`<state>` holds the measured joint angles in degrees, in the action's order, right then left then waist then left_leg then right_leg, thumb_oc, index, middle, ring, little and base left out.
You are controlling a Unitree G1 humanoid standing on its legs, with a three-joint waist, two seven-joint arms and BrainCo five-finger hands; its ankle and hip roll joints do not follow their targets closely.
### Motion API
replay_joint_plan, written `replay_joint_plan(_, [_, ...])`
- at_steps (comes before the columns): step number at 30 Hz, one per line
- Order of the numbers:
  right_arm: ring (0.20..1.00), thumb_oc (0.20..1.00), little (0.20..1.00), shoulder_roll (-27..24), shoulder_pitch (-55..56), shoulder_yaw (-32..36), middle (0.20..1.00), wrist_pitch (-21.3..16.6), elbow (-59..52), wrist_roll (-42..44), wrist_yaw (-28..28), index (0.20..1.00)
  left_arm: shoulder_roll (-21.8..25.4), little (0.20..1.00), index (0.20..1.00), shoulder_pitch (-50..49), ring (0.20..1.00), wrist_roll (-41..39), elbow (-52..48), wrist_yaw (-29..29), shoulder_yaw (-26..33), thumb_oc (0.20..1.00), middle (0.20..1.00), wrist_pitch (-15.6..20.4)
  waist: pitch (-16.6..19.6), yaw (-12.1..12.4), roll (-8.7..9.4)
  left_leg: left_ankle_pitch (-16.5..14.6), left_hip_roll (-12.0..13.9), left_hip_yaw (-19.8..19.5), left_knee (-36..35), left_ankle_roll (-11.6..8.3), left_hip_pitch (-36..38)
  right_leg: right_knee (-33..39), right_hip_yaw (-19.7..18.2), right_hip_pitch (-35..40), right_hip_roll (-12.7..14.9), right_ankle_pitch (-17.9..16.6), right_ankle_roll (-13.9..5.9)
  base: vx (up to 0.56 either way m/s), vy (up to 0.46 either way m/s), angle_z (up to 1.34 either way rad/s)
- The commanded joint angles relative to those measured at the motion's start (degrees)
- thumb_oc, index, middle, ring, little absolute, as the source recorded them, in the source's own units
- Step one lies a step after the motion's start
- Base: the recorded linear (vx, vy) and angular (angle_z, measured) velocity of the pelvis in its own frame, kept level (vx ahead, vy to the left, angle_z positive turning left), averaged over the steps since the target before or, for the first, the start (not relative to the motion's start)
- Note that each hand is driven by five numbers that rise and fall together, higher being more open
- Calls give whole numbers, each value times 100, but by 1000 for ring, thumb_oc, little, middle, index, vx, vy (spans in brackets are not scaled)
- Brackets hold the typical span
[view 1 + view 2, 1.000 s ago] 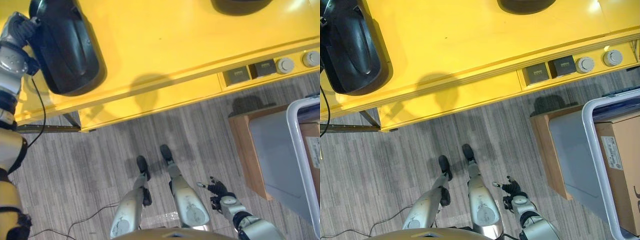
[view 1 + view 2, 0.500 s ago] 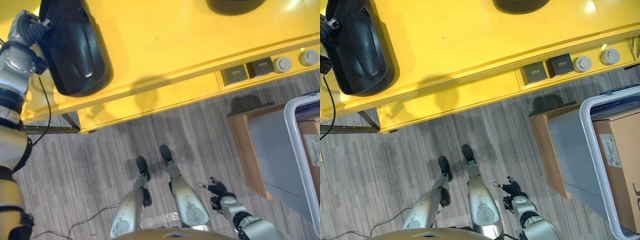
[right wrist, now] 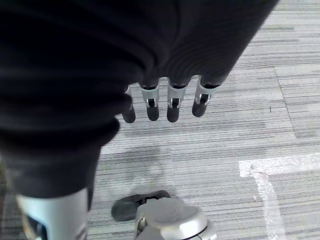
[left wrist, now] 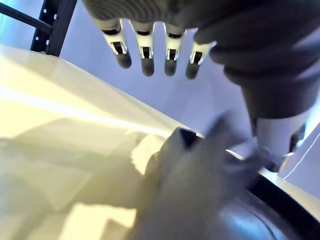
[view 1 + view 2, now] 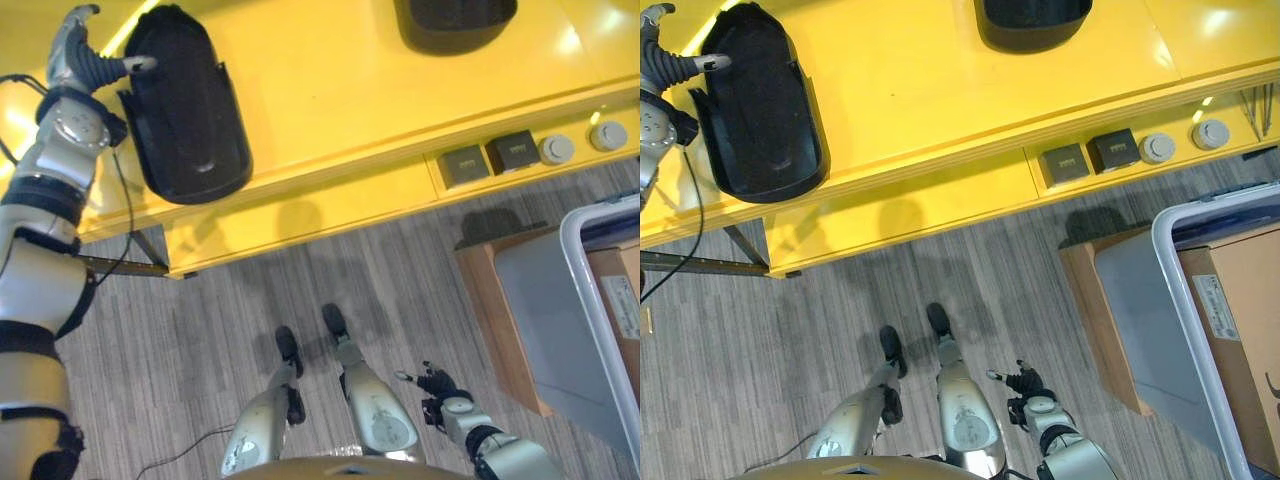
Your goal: Move parts from the plastic box to the shelf.
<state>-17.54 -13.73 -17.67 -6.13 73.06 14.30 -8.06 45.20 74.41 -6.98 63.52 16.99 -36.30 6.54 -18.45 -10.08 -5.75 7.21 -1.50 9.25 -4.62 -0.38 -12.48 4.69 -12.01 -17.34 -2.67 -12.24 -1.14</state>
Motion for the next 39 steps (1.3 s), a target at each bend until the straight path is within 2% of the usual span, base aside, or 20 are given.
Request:
replay_joint_plan(1, [1000, 1000, 1000, -94, 443, -31, 1000, 69, 300, 51, -46, 1000, 21, 1000, 1000, 270, 1000, 184, 259, 433, 120, 1000, 1000, 45, 607, -57, -122, -259, 569, -505, -38, -505, 263, 31, -76, 479, 359, 789, -563, 31, 19, 2])
replay_joint_plan(5, [1000, 1000, 1000, -84, 597, 24, 1000, 118, 329, -35, 1, 1000, 40, 1000, 1000, 175, 1000, 244, 189, 474, 192, 1000, 1000, 21, 858, -51, -52, -344, 582, -478, -38, -489, 523, 31, -25, 731, 394, 841, -581, 35, 22, 2])
replay_joint_plan(8, [1000, 1000, 1000, -65, 674, 76, 1000, 166, 385, -92, 19, 1000, -8, 1000, 1000, -81, 1000, 220, -353, 576, 351, 1000, 1000, 90, 1019, -30, -8, -407, 590, -464, -38, -488, 707, 31, 22, 899, 426, 874, -599, 5, 8, 1])
replay_joint_plan(11, [1000, 1000, 1000, -30, 807, 169, 1000, 236, 447, -251, 50, 1000, -23, 1000, 1000, -861, 1000, 190, -1879, 735, 798, 1000, 1000, 327, 1194, 59, 69, -472, 582, -507, -38, -478, 900, 31, 96, 1114, 470, 925, -602, 23, 19, 13])
replay_joint_plan(12, [1000, 1000, 1000, 17, 823, 228, 1000, 261, 479, -293, 29, 1000, -186, 1000, 1000, -1278, 1000, 127, -2580, 874, 1058, 1000, 1000, 489, 1232, 101, 114, -496, 584, -527, -38, -478, 952, 23, 119, 1172, 486, 947, -598, -1, 22, 15])
replay_joint_plan(13, [1000, 1000, 1000, 0, 837, 214, 1000, 261, 477, -294, 29, 1000, -185, 1000, 1000, -1344, 1000, 145, -2635, 878, 1105, 1000, 1000, 465, 1237, 88, 99, -501, 584, -528, -38, -478, 965, 24, 120, 1186, 487, 951, -598, 0, 34, 9])
replay_joint_plan(14, [1000, 1000, 1000, 54, 875, 356, 1000, 306, 556, -376, 33, 1000, -453, 1000, 1000, -2163, 1000, 187, -3781, 809, 1505, 1000, 1000, 697, 1323, 152, 176, -544, 580, -591, -38, -471, 1064, -4, 159, 1299, 510, 1005, -586, 20, 26, 4])
replay_joint_plan(15, [1000, 1000, 1000, 76, 914, 412, 1000, 323, 589, -409, 45, 1000, -600, 1000, 1000, -2560, 1000, 186, -4250, 769, 1744, 1000, 1000, 756, 1376, 171, 200, -576, 581, -603, -38, -467, 1116, -12, 187, 1355, 532, 1030, -577, 18, 43, 12])
replay_joint_plan(16, [1000, 1000, 1000, 87, 917, 484, 1000, 359, 630, -416, 51, 1000, -841, 564, 564, -2940, 564, 56, -4802, 584, 1818, 564, 564, 894, 1422, 187, 221, -596, 582, -635, -38, -462, 1153, -20, 200, 1411, 546, 1051, -573, 30, 32, 23])
replay_joint_plan(17, [1000, 1000, 1000, 90, 951, 511, 1000, 361, 643, -436, 63, 1000, -828, 200, 200, -3265, 200, 126, -5192, 414, 1942, 200, 200, 913, 1472, 199, 234, -628, 578, -652, -38, -451, 1203, -19, 231, 1477, 567, 1074, -571, 24, 39, 22])
replay_joint_plan(19, [1000, 1000, 1000, 158, 976, 553, 1000, 353, 610, -466, 53, 1000, -1171, 200, 200, -3930, 200, -52, -6062, 115, 2078, 200, 200, 1039, 1537, 246, 283, -680, 559, -693, -38, -418, 1285, -21, 257, 1595, 611, 1106, -565, 34, 44, 21])
replay_joint_plan(22, [1000, 1000, 1000, 251, 1024, 540, 1000, 306, 533, -505, 69, 1000, -1473, 200, 200, -4697, 200, -201, -6663, -232, 2195, 200, 200, 1057, 1617, 298, 355, -739, 543, -714, -38, -376, 1370, -1, 263, 1710, 653, 1127, -562, 22, 34, 25])
replay_joint_plan(23, [1000, 1000, 1000, 341, 1018, 524, 1000, 275, 464, -494, 46, 1000, -1733, 200, 200, -5214, 200, -434, -7013, -472, 2159, 200, 200, 1056, 1615, 349, 399, -755, 531, -737, -38, -351, 1389, 1, 267, 1739, 669, 1125, -555, -10, 19, 3])
replay_joint_plan(25, [1000, 1000, 1000, 428, 1014, 507, 1000, 242, 398, -444, 52, 1000, -1853, 200, 200, -5707, 200, -559, -7345, -747, 2068, 200, 200, 1005, 1597, 388, 441, -777, 525, -734, -38, -327, 1406, -1, 273, 1749, 683, 1119, -558, -15, 6, -2])
replay_joint_plan(33, [1000, 1000, 1000, 608, 924, 301, 1000, 219, 321, -477, 29, 1000, -1985, 200, 200, -6433, 200, -1015, -7226, -1393, 1417, 200, 200, 764, 1517, 398, 489, -765, 524, -670, -38, -290, 1352, 1, 188, 1665, 676, 1086, -565, -14, 6, 0])
replay_joint_plan(39, [1000, 1000, 1000, 582, 956, 282, 1000, 273, 361, -515, -18, 1000, -2066, 200, 200, -6305, 200, -901, -6668, -1548, 1004, 200, 200, 621, 1393, 289, 465, -753, 534, -565, -38, -294, 1251, 11, 94, 1497, 656, 1046, -591, -15, -1, -8])
